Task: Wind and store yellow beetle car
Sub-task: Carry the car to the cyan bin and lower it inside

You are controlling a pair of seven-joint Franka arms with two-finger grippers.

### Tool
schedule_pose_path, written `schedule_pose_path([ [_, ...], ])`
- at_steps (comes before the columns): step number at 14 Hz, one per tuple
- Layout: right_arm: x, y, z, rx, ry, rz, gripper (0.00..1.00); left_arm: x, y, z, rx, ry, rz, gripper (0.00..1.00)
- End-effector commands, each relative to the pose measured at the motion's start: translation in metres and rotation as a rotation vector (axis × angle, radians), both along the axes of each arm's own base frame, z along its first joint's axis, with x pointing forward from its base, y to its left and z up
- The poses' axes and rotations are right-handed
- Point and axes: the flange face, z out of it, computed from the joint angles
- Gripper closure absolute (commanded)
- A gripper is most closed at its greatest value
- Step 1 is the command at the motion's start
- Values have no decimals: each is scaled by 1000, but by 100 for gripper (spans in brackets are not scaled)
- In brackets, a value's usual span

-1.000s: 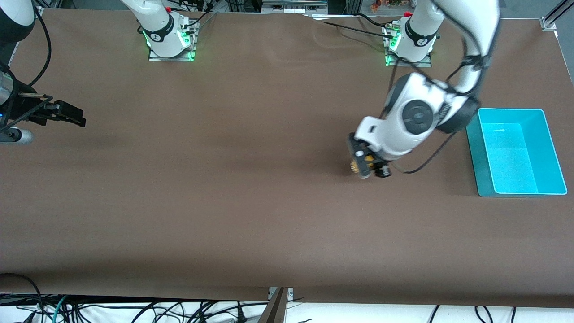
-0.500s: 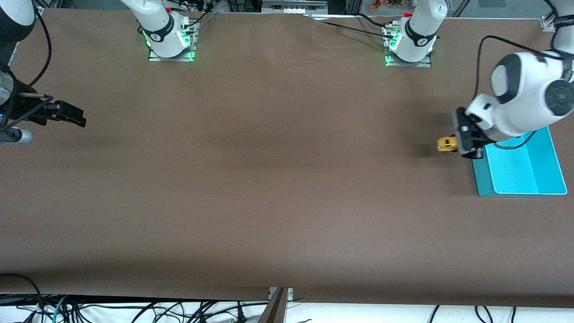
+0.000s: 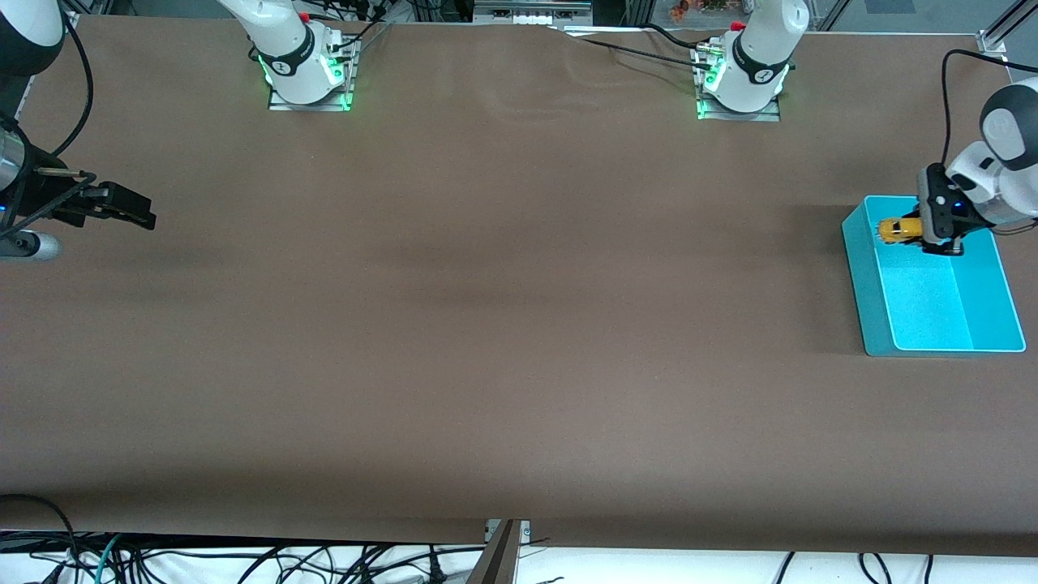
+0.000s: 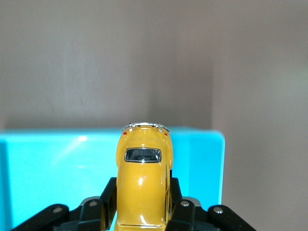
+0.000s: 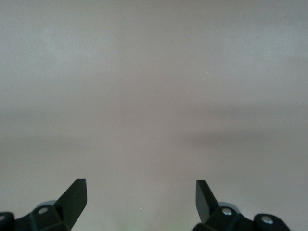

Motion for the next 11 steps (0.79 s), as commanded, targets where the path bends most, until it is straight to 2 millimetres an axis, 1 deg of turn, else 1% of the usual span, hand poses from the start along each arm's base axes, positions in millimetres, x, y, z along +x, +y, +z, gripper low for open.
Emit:
schedule_pose_path([
  [1,-4,2,3,12,4,-9,0,6,30,-28,19,17,-105,100],
  [3,-4,2,3,12,4,-9,0,11,48,-63,14,71,-93,98],
  [4,-4,2,3,10,4,-9,0,9,50,-78,13,88,-88,97],
  [7,-4,2,3,10,2,-6,0,10,48,-96,-1,83,-66,98],
  [8,-4,2,3,9,4,-4,0,10,47,-99,-5,86,-55,93],
  [9,-4,2,3,9,4,-4,0,9,43,-110,-24,93,-35,72],
  [10,-4,1,3,7,4,-5,0,12,40,-121,-28,80,-21,36],
  [11,-4,1,3,9,2,-5,0,12,40,-128,-23,63,-12,10],
])
